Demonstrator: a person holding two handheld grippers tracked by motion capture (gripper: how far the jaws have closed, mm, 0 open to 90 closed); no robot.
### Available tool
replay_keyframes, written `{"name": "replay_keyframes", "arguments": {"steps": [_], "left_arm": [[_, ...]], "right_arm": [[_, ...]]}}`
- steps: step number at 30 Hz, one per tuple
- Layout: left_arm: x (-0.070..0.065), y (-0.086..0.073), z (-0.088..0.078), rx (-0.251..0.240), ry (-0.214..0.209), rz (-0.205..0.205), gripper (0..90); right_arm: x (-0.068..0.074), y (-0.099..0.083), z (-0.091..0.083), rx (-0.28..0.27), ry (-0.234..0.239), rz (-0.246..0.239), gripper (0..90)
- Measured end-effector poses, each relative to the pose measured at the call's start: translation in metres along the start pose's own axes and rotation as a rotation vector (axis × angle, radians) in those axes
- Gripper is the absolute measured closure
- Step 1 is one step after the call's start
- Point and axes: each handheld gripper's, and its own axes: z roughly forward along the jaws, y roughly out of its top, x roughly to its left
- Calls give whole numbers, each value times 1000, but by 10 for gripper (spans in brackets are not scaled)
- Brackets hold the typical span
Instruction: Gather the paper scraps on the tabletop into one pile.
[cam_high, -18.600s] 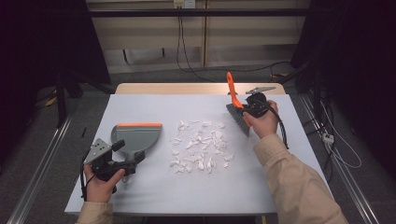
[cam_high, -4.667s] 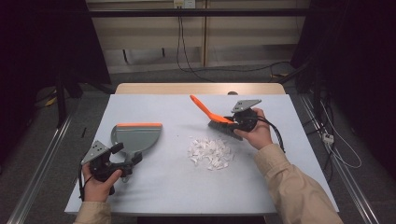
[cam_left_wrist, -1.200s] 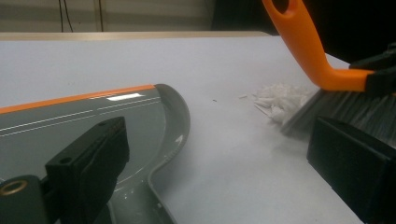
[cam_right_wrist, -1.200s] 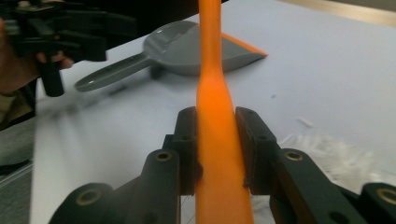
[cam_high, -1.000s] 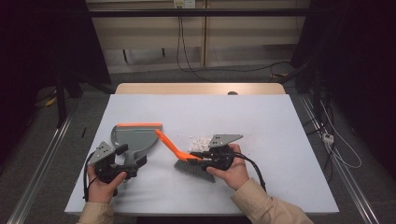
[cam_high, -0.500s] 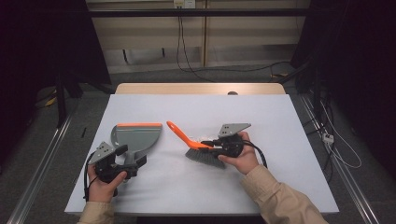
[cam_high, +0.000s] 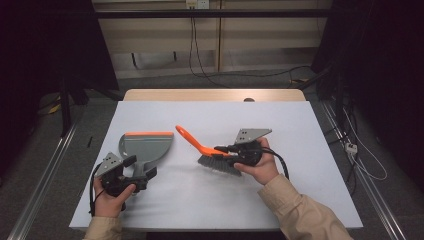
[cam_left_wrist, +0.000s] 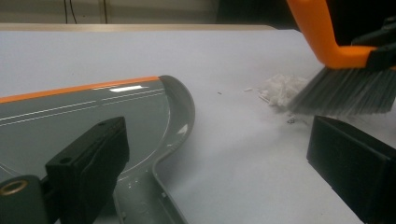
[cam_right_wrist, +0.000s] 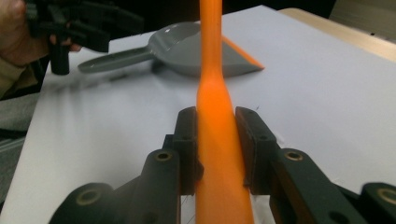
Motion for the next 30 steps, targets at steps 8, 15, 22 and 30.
{"name": "replay_keyframes", "arguments": {"steps": [8, 15, 22, 30], "left_arm": [[-1, 1, 0, -7, -1, -6, 55], [1, 1, 0, -8, 2, -12, 55], [1, 1, -1, -6, -2, -4, 55], [2, 1, -2, -14, -1, -10, 55]], "right_arm": [[-2, -20, 9, 32, 14, 15, 717], [-20, -11, 11, 14, -64, 11, 718], [-12, 8, -2, -66, -63, 40, 717], [-33, 6, -41, -104, -254, 118, 717]]}}
